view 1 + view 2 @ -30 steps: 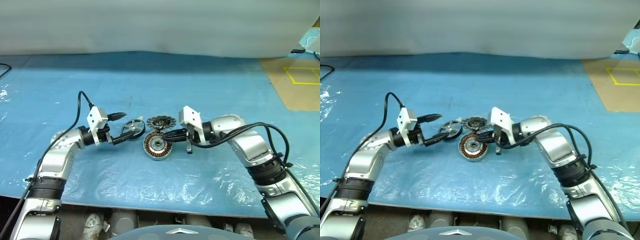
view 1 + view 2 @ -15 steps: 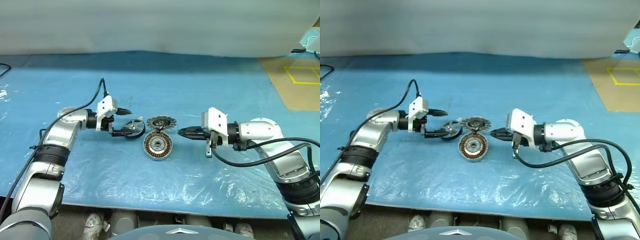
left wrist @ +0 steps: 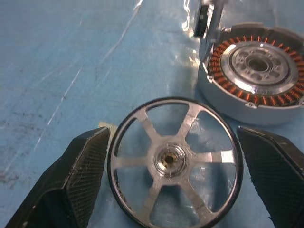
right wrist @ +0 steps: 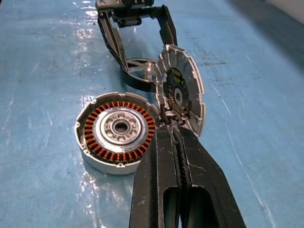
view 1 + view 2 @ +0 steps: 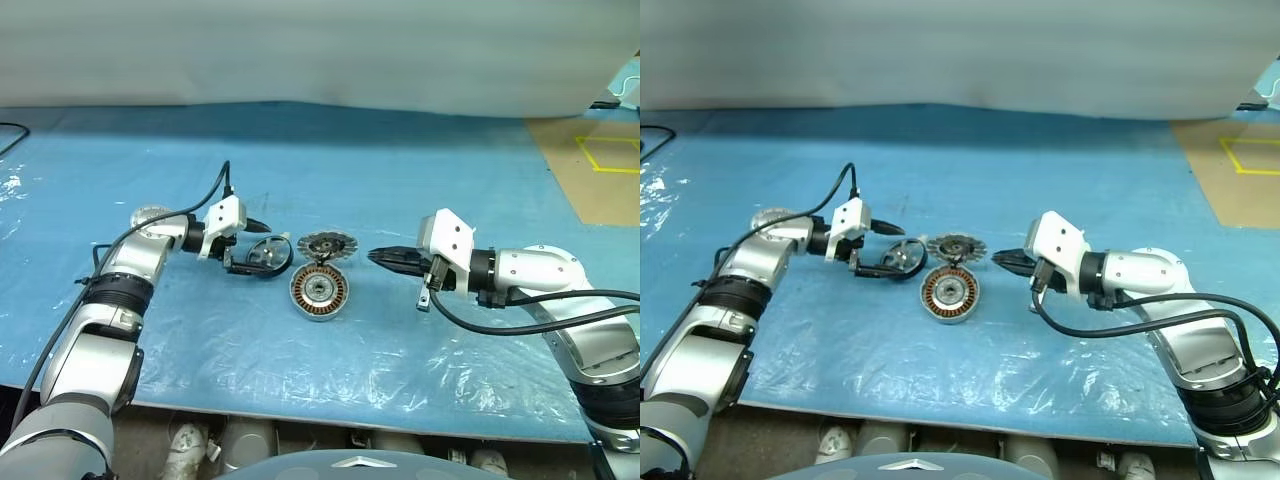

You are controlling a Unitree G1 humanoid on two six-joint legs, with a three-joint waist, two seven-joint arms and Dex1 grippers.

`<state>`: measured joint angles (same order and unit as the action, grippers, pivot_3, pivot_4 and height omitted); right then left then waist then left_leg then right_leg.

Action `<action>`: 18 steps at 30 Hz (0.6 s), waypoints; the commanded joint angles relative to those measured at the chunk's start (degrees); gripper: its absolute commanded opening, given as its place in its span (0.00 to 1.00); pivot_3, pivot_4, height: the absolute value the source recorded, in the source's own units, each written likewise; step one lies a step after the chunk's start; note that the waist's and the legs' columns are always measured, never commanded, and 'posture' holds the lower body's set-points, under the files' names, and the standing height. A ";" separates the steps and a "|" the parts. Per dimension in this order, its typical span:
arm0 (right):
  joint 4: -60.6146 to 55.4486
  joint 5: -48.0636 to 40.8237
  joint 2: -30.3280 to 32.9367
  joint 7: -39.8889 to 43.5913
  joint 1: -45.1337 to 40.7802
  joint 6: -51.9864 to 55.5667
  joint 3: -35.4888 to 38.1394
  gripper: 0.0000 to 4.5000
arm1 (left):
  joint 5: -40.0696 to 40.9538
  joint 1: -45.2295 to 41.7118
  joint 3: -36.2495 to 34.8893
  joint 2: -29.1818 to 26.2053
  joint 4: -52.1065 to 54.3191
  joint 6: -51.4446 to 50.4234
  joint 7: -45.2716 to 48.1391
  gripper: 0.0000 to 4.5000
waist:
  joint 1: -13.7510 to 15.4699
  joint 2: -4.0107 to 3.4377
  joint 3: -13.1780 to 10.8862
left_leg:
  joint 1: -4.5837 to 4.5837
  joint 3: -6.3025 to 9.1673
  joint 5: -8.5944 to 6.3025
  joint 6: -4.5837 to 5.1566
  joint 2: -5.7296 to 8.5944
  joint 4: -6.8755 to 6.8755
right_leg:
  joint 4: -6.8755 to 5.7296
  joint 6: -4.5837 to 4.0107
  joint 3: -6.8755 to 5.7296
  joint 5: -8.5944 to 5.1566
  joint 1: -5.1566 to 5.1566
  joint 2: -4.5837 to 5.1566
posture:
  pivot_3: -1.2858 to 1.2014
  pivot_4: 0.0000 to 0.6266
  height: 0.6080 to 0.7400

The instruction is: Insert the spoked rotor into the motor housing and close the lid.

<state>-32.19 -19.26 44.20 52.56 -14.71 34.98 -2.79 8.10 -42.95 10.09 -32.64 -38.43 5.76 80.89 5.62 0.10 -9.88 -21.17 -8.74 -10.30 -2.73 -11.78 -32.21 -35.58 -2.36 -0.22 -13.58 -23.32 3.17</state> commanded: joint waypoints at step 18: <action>-0.81 -3.04 1.10 -1.30 -0.01 0.64 1.44 0.00 | -3.93 -9.44 1.22 -0.68 -8.81 7.28 9.67 0.65 | 0.04 0.01 -0.01 | -0.01 0.01 0.00 0.00 0.01 -0.01 | 0.00 0.01 -0.01 0.01 0.01 0.01 | 0.52 0.24 1.00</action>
<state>-32.11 -21.44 45.04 51.44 -14.08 35.68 -2.79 5.32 -50.91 10.91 -32.68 -46.34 10.89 89.82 5.66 0.11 -9.89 -21.18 -8.72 -10.30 -2.74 -11.77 -32.22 -35.57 -2.34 -0.24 -13.57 -23.31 3.18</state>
